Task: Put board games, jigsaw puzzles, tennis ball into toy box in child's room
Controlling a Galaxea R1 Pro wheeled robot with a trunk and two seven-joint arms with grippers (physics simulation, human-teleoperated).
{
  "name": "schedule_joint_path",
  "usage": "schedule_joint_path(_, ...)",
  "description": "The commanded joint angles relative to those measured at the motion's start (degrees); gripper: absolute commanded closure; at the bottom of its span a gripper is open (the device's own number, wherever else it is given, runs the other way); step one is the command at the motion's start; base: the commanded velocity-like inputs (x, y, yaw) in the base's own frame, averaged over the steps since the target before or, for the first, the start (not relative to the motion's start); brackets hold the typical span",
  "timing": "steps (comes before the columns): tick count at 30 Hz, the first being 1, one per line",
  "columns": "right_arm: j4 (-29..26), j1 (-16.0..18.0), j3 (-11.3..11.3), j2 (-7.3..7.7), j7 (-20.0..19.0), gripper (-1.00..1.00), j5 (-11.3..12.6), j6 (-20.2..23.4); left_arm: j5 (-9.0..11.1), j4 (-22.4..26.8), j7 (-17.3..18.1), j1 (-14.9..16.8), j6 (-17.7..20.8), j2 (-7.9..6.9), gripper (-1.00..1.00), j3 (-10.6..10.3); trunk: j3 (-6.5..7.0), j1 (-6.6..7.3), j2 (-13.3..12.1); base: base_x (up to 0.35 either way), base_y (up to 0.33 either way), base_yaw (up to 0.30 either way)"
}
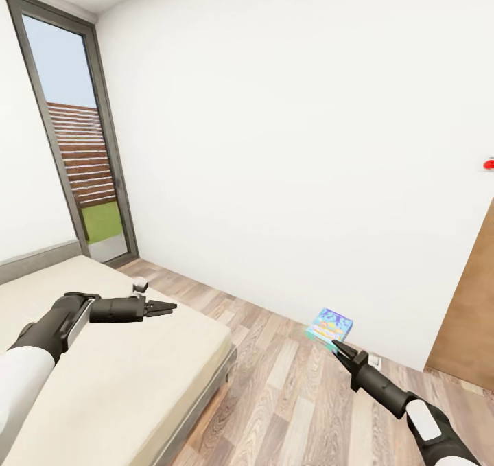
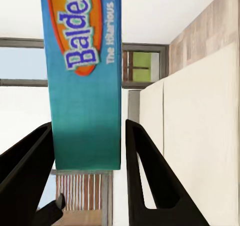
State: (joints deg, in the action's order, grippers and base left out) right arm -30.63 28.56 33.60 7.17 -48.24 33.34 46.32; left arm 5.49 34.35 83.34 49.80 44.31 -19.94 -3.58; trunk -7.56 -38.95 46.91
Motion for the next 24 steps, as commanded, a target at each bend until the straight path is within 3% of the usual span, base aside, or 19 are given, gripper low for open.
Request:
schedule_joint_path(1, 0.0, 0.0, 0.3, -0.02, -0.2, 1.00, 0.2, 0.4, 0.6, 0.0, 0.0, 0.0, 0.6, -0.10, -1.00, -0.4, -0.09, -0.01, 0.1, 0.000, 0.000, -0.276)
schedule_joint_path(12, 0.0, -0.1, 0.4, 0.10, -0.4, 1.00, 0.2, 0.0, 0.6, 0.0, 0.0, 0.0, 0.6, -0.10, -1.00, -0.4, 0.14, -0.01, 0.1, 0.000, 0.000, -0.278)
schedule_joint_path(24, 0.0, -0.2, 0.4, 0.12, -0.4, 1.00, 0.2, -0.1, 0.6, 0.1, 0.0, 0.0, 0.6, -0.10, -1.00, -0.4, 2.80, 2.62, -4.7, 0.000, 0.000, -0.277)
